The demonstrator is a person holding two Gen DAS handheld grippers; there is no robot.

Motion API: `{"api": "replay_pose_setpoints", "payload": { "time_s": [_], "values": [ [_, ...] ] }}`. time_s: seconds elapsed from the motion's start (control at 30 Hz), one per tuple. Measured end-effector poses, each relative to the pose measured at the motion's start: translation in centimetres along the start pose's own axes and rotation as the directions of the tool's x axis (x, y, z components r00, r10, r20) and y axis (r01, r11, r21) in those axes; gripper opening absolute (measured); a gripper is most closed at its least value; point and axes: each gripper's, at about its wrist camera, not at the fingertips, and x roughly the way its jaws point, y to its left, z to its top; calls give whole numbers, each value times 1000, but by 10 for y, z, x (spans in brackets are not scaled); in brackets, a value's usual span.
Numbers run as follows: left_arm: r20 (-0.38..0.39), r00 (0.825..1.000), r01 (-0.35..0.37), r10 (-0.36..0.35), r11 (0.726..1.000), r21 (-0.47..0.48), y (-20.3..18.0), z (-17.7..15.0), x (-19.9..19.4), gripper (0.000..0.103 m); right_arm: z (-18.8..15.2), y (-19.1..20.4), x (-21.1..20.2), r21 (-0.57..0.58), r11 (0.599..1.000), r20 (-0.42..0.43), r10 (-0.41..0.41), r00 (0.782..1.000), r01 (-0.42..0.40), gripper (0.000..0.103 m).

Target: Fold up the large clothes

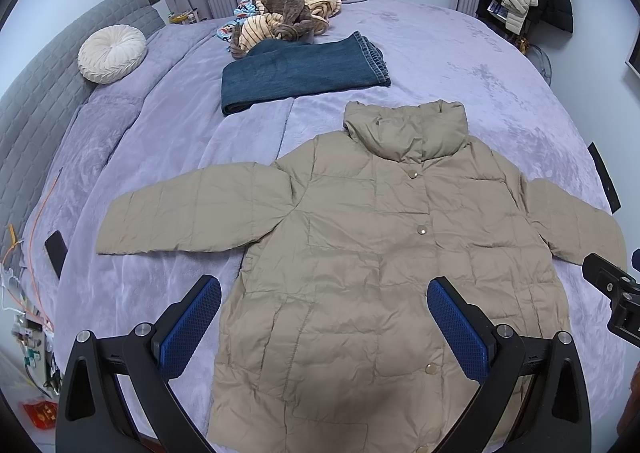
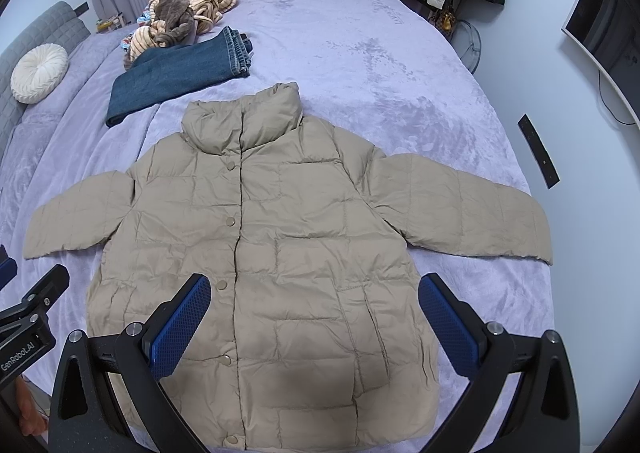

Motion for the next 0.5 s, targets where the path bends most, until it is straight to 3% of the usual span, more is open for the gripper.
{"api": "replay_pose_setpoints", "payload": {
  "time_s": [0.5],
  "values": [
    [-6,1000,1,-1,1000,-5,6,-2,3,103,0,1,1,0,1000,-1,-1,1000,1,103]
  ]
}}
